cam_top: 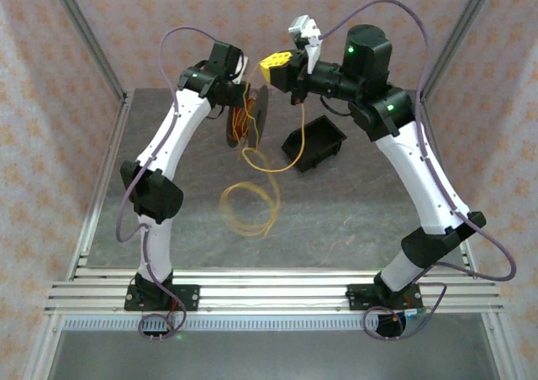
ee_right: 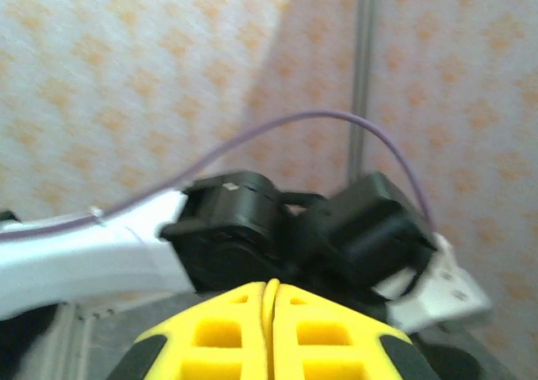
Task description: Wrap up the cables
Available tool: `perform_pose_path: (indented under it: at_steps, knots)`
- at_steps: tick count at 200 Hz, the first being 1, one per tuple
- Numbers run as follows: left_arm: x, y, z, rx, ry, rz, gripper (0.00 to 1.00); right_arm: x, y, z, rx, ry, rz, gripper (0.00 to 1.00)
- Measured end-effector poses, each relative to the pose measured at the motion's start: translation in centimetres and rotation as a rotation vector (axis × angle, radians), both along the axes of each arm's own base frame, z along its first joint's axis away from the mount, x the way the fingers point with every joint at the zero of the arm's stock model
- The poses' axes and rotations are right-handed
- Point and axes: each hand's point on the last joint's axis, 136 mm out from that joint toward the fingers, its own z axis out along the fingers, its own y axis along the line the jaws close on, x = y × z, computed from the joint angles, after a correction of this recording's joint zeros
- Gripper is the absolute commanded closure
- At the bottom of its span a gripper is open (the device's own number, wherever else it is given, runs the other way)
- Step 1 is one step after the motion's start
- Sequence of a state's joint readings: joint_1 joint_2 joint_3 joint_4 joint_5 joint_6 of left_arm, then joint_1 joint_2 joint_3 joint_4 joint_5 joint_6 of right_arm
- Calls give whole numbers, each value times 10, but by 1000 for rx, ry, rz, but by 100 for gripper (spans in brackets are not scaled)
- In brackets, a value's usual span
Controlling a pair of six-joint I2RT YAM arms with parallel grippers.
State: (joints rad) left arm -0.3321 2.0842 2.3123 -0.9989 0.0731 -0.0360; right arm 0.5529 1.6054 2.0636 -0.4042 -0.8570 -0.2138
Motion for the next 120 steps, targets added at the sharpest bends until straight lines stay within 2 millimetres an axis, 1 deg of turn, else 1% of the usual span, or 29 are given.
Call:
perform_pose_path:
  at_steps: [17,45,76,97,120]
  knots:
    - [-6,2,-10,8,46,9,100,4,2,-2,23,23,-4,100]
    - [-14,5,-23,25,85,10,100,21,-8,-1,34,26,-88,100]
    - [-28,10,-47,53,138,0,100,50,-34,0,54,48,-217,100]
    - [-29,11,-53,62,145,-6,100,67,-50,-2,70,80,-279,100]
    - [-27,12,-54,67,123,1,100,79,-66,-3,86,110,-325,100]
